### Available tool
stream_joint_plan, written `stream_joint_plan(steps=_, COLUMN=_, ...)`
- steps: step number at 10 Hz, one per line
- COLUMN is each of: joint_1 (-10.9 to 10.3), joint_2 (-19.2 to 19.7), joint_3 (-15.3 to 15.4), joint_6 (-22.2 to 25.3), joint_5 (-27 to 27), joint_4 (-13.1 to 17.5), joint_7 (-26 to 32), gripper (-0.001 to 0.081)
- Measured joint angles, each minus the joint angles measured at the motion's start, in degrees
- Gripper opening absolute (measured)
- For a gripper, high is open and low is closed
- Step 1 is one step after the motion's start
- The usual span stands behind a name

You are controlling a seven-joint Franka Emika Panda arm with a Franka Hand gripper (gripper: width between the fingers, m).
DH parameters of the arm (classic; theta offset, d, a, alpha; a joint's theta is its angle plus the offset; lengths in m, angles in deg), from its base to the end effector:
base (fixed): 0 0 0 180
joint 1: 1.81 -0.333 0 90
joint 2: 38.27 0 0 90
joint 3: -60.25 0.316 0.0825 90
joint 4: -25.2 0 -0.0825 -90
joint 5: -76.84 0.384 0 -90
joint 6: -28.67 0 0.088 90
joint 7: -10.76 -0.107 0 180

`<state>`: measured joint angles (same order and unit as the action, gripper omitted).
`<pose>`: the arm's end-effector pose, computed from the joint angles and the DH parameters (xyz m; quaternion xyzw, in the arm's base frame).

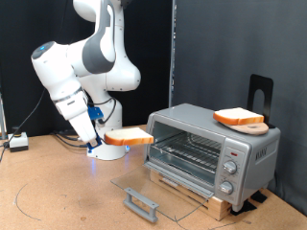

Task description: Make a piece of toast with the oven

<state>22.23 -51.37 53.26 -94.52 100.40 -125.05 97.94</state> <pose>0.3457 -0.1865 0.3112 -0.9160 -0.3428 -0.0825 0.1914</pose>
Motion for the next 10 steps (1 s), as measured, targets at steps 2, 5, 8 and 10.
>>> stream_joint_plan(steps=2, joint_1=-1.22, joint_2=1.04, joint_3=1.84, joint_6=-1.65, joint_5=2.23, joint_4=-0.99, joint_7=-0.07, gripper=0.0396)
stream_joint_plan(steps=5, joint_1=-3.93, joint_2=1.27, joint_3=6.47, joint_6=-6.32, joint_5=3.34, joint_4=-4.02, joint_7=-2.61, gripper=0.0396)
stream_joint_plan(steps=8, joint_1=-7.64, joint_2=1.26, joint_3=11.19, joint_6=-11.56, joint_5=8.0, joint_4=-7.04, joint_7=-4.33, gripper=0.0396)
stream_joint_plan(steps=10, joint_1=-10.44, joint_2=1.22, joint_3=14.21, joint_6=-14.39, joint_5=12.4, joint_4=-8.31, joint_7=-4.57, gripper=0.0396)
